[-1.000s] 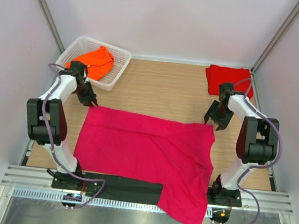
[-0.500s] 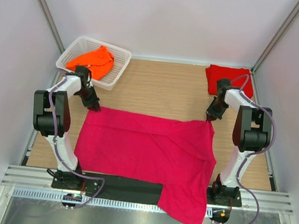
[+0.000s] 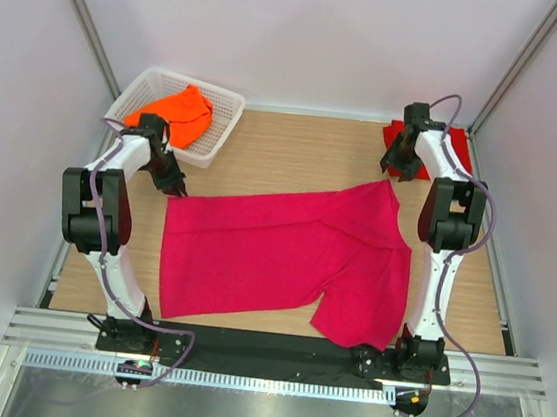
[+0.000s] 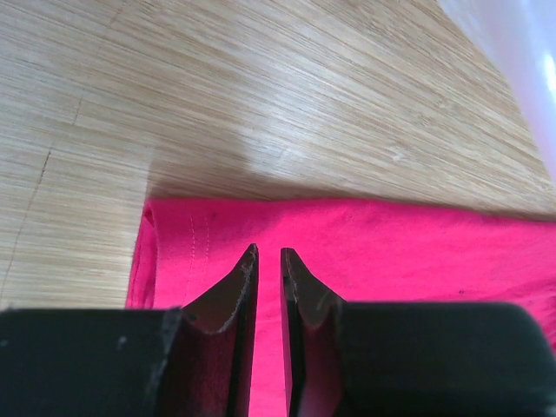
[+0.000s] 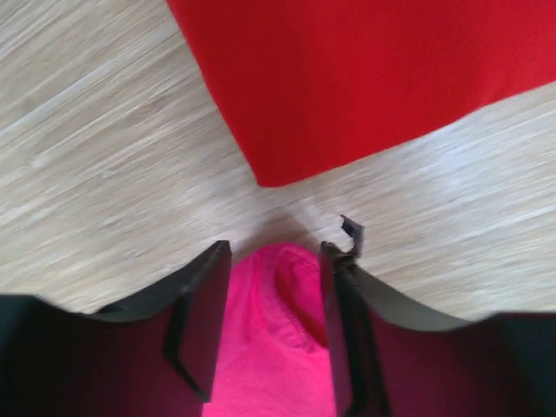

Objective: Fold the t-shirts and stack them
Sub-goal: Fold the tshirt

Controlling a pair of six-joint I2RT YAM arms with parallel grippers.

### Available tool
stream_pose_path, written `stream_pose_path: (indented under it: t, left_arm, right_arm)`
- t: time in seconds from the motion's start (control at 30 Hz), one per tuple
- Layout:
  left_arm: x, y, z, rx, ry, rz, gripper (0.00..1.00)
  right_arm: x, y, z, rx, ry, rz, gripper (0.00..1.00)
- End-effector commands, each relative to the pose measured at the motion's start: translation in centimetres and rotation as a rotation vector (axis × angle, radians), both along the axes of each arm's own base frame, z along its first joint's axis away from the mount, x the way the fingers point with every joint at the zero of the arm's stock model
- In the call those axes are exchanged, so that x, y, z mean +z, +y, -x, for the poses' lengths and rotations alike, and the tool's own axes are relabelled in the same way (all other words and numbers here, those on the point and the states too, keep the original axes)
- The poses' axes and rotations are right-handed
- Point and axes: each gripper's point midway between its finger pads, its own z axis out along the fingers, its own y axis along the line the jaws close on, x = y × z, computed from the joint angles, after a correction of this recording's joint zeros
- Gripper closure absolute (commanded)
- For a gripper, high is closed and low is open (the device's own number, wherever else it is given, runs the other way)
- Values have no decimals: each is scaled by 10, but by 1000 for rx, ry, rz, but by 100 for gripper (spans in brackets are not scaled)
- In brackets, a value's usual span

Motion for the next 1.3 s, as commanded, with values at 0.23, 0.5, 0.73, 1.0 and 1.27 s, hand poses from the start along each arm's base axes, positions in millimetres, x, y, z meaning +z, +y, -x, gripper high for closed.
stream_pose_path:
  t: [0.23,0.5,0.73,1.0,1.27]
  left_arm:
    - [26,-4,21,5,-55,-10,83]
    - [27,-44,45,-72,-40,9,84]
    - [35,-68,75,-133,-49,-4,84]
    - [50,-69,104,-146,-73,-2,83]
    - [45,-65,96,-224,-50,-39,83]
  right_arm:
    - [96,-5,80,31,-8,158,29]
    - [58,46,161,159,15,-10,67]
    - [28,63,183,263,82,-25,56]
    - [-1,71,196,302,151,-21,41]
    - [-22,60,212,275,201,40,48]
